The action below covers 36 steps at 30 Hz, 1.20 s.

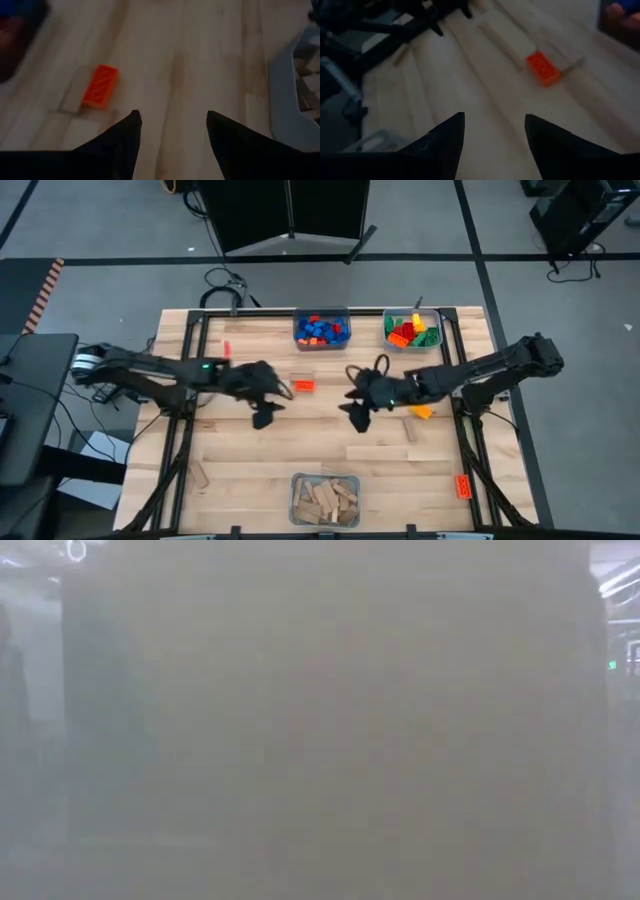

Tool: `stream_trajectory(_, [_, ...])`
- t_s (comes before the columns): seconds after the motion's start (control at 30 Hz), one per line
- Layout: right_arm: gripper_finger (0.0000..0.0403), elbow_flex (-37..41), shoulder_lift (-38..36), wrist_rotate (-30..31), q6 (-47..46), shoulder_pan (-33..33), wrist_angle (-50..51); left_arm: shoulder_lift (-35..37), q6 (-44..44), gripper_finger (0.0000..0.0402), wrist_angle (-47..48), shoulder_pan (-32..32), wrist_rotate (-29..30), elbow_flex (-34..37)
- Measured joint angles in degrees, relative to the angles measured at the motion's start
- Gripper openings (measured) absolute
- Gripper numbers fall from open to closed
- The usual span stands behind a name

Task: Sort blocks by size
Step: Put the large orange game piece into the transparent bin

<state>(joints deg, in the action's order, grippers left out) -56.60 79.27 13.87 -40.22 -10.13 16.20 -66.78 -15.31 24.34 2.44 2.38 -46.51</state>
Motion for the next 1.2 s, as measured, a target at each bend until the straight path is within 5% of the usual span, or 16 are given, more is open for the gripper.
stream_trajectory(0.37, [0.0276,-16.47,19.04,-11.88,21.69,10.22,0.85,19.93,-7.69,0.0232,-5.70,0.35,1.39,17.03])
stream_trajectory(0.73, [0.0325,-33.67,39.01,-11.97,37.96,14.41,7.53,22.31,-6.09,0.0232,-6.63,0.37,0.97,18.39])
stream_trajectory(1.2, [0.0308,-42.16,50.20,-10.58,38.15,17.14,18.56,22.33,-2.89,0.0232,-1.70,-0.24,0.51,18.39])
